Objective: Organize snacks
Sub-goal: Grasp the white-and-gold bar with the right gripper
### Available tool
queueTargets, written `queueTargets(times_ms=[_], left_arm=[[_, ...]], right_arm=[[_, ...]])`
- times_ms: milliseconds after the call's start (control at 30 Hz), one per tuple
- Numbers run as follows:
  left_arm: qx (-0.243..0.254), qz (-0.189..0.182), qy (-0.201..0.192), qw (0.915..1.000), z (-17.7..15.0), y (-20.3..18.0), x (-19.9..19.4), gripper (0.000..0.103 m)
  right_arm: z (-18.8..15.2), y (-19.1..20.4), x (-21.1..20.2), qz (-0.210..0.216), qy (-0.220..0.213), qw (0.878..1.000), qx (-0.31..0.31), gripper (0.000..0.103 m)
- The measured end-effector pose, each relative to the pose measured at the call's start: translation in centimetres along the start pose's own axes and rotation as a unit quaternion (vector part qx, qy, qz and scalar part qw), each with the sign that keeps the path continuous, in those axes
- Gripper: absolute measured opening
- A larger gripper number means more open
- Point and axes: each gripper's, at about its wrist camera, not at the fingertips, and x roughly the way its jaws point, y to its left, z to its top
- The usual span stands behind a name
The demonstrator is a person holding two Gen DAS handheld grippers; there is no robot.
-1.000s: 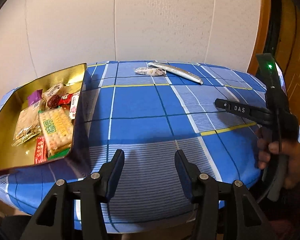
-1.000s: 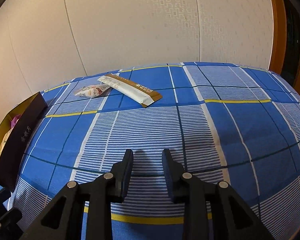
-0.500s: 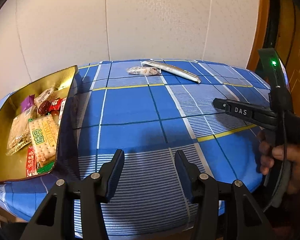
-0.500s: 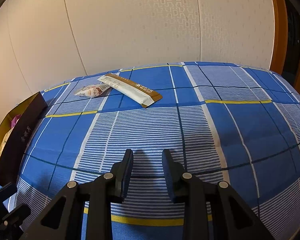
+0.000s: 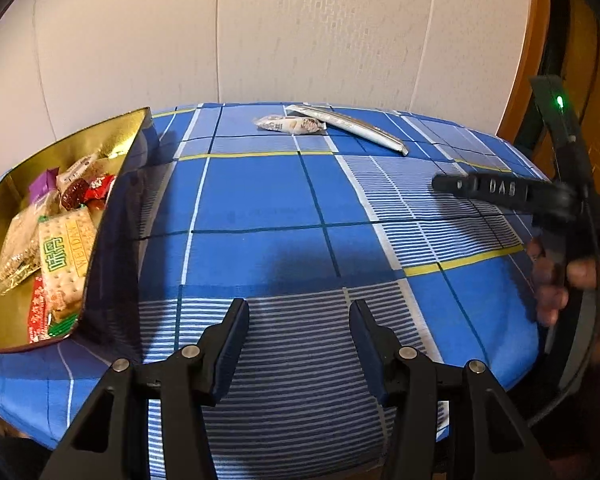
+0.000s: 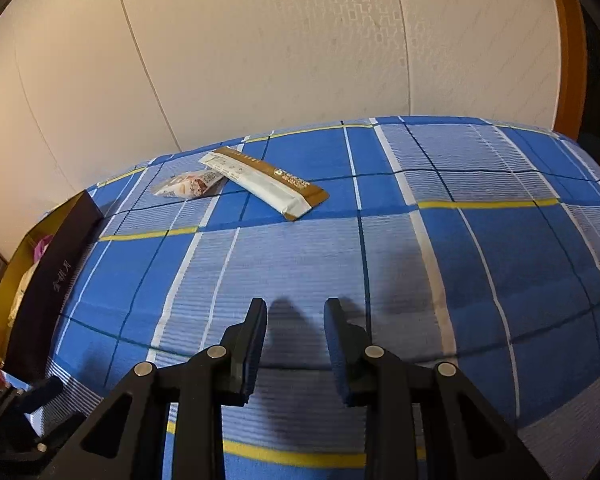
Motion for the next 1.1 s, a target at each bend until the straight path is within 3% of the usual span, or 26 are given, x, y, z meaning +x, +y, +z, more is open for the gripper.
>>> queueTargets(times_ms=[300,500,767,900,1100], left_arm=[[0.001,-0.009,-0.01,0.9999,0.0,0.2,0.0,0.053],[-0.008,-0.024,-0.009,0.9996,0.2,0.6,0.0,0.053],[-0.011,-0.03,-0.007,0.9995,0.5,0.9,0.0,0.053],[-0.015,-0.029,-0.007,0.9994,0.5,1.0,0.0,0.053],[-0.026,-0.025,0.003,0.9993,1.0,1.4,0.2,0.053]], right_arm=[[6.1,3.0,2.2,-0.006,-0.009,0.992,-0.123,0.04],[10.1,5.7,7.4,-0.021,0.043,0.977,-0.209,0.041],[11.3,6.1,11.6,-0.02,0.09,0.971,-0.22,0.039],[10.8,6.1,11.2,-0.027,0.085,0.971,-0.223,0.032],[9.0,5.1,9.2,-0.041,0.093,0.977,-0.188,0.033]])
